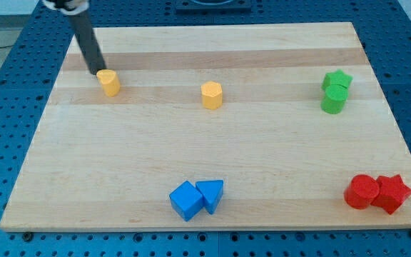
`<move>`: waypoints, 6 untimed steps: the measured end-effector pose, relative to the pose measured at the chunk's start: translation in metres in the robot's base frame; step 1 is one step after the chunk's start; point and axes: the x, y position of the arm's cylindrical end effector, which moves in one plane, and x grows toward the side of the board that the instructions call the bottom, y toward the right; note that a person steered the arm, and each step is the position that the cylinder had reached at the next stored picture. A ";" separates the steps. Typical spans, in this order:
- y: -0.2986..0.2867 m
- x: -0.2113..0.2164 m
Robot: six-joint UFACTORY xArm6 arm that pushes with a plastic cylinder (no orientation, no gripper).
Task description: Slightly move the yellow heart towards the right
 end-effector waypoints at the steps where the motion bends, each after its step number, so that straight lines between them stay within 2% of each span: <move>1: -0.014 0.025; 2: 0.036 0.060; 3: 0.087 0.063; 4: 0.069 0.064; 5: 0.025 0.061; 6: 0.042 0.032</move>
